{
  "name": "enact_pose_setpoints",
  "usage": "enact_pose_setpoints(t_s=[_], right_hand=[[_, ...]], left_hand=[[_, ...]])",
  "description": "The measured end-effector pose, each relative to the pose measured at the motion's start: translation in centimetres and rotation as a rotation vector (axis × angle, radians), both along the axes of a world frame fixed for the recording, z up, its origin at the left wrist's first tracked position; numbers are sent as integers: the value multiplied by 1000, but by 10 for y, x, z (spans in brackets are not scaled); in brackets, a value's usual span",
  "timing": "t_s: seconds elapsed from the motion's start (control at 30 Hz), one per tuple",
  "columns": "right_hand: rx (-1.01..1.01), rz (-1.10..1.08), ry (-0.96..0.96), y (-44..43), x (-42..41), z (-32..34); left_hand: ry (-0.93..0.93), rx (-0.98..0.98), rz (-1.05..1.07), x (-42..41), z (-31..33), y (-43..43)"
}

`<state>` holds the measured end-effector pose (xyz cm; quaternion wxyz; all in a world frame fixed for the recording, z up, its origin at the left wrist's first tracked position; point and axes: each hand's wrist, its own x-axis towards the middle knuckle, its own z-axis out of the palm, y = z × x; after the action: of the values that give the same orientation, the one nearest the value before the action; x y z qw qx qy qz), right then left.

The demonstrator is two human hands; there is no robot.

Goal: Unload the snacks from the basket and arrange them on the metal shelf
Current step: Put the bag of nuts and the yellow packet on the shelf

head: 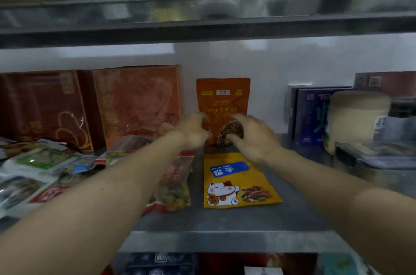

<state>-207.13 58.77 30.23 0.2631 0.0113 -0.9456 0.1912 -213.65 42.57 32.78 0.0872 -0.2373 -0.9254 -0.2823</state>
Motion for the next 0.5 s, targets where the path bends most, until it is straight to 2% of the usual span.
enact_pose_setpoints(t_s=[0.23, 0.37, 0.5], right_hand=[[315, 65, -42, -57, 47, 10], [330, 147, -33, -101, 75, 14], [373, 177, -45, -170, 104, 18]], left_hand=[[223, -354, 165, 73, 4, -59], [307, -469, 326, 116, 8, -118], [384, -475, 496, 159, 3, -194]])
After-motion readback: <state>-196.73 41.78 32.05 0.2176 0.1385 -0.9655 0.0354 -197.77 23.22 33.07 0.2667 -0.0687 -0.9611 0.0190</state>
